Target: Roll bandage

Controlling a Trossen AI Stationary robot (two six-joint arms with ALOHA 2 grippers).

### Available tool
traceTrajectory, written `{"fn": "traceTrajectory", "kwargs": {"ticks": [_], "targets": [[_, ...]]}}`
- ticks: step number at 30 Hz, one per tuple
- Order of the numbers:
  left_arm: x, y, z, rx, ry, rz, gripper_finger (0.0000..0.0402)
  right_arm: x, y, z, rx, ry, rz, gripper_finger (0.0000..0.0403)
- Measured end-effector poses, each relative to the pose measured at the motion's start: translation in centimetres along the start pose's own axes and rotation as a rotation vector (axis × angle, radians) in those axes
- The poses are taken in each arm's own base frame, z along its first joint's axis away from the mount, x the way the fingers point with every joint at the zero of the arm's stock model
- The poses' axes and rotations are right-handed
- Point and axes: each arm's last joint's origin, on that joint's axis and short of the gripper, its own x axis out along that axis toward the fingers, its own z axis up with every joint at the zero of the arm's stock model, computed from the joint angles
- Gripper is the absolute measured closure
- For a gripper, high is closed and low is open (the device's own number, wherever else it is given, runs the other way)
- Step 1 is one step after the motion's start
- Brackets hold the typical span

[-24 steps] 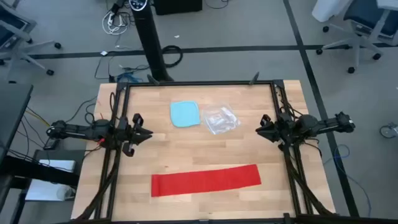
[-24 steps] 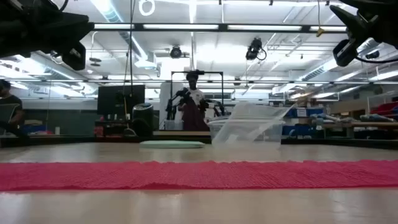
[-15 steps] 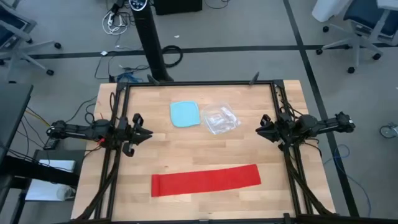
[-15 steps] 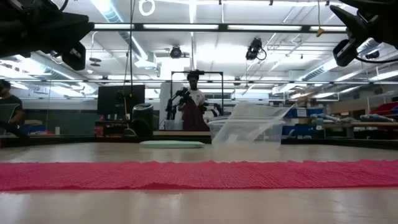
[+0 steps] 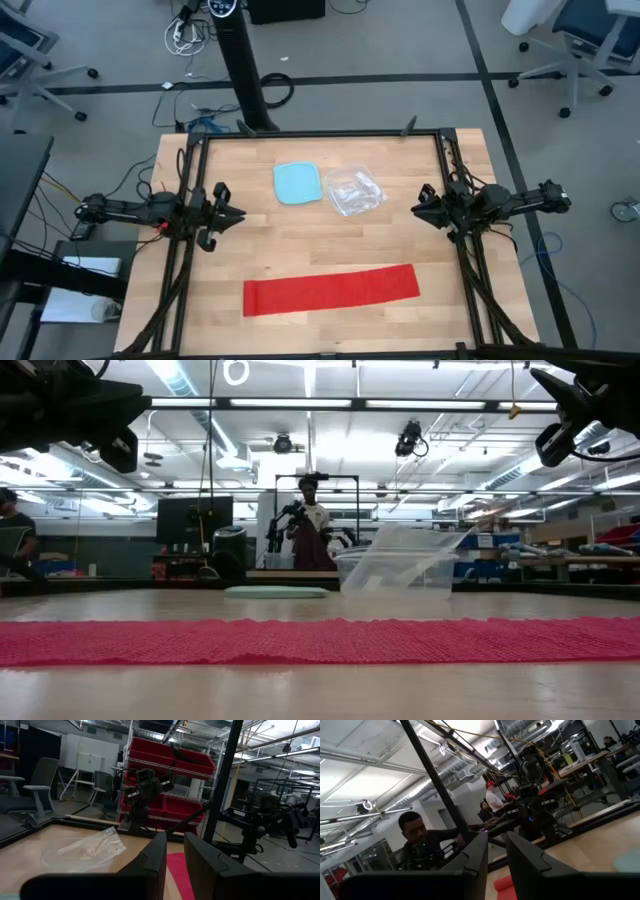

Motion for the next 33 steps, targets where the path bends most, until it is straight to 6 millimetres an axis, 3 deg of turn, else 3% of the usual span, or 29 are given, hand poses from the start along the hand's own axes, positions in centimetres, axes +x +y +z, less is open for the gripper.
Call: {"fn": "traceTrajectory", "kwargs": {"ticks": [31,33], "targets": [[0.00,0.00,0.00,0.001,0.000,0.000,0.0330,0.00,0.00,0.00,0.000,0.000,0.000,0.0333],[0.00,-0.01,0.18,0.067,-0.020,0.005,0.0330,0.00,0.00,0.00,0.000,0.000,0.000,0.0333]]}}
